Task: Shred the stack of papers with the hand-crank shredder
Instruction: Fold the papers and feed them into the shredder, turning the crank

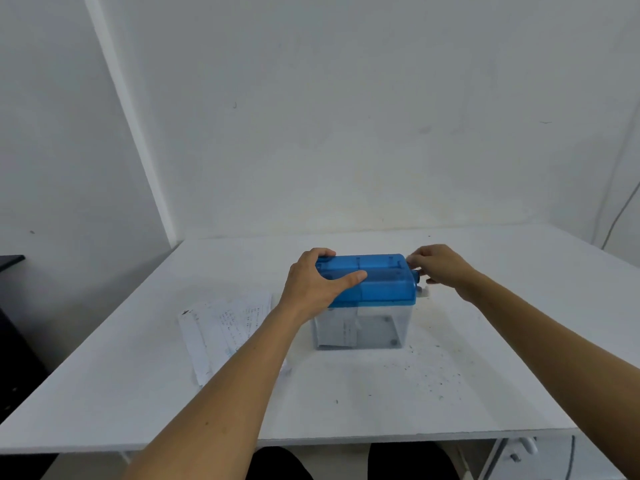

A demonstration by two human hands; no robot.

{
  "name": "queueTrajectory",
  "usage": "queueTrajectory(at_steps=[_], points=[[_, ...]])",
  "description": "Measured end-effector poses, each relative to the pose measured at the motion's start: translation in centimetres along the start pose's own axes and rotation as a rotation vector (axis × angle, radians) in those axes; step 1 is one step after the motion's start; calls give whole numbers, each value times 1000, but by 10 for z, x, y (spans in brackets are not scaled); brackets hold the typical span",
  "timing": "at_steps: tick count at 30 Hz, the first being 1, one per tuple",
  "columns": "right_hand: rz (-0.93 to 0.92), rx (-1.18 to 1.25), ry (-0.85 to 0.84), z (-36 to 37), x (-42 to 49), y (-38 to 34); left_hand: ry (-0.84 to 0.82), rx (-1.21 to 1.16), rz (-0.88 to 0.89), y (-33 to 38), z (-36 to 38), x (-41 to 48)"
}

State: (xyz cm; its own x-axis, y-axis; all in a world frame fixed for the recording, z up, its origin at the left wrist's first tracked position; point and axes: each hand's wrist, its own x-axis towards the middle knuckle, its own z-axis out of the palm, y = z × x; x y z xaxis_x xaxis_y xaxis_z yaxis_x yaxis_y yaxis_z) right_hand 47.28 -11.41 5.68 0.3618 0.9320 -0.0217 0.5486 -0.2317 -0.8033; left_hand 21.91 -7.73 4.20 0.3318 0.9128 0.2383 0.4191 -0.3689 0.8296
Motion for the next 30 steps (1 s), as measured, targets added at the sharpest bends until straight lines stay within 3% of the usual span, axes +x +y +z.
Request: queueTrajectory(at_steps=[5,9,18,25,30], points=[[-206,-65,99,6,-14,-45,-141,-40,-48,3,-20,-9],[-385,-121,89,22,-34,-88,-42,-56,-171,-14,-50,-21],[-559,-140,-99,95,-80,-148,169,287,-340,-124,-114,-72],[-446,-286,-314,190,-88,-131,242,555,-248,-159,-107,-108],[-289,-351,-320,245,-83,-104,223,688,-170,-158,-102,-110]])
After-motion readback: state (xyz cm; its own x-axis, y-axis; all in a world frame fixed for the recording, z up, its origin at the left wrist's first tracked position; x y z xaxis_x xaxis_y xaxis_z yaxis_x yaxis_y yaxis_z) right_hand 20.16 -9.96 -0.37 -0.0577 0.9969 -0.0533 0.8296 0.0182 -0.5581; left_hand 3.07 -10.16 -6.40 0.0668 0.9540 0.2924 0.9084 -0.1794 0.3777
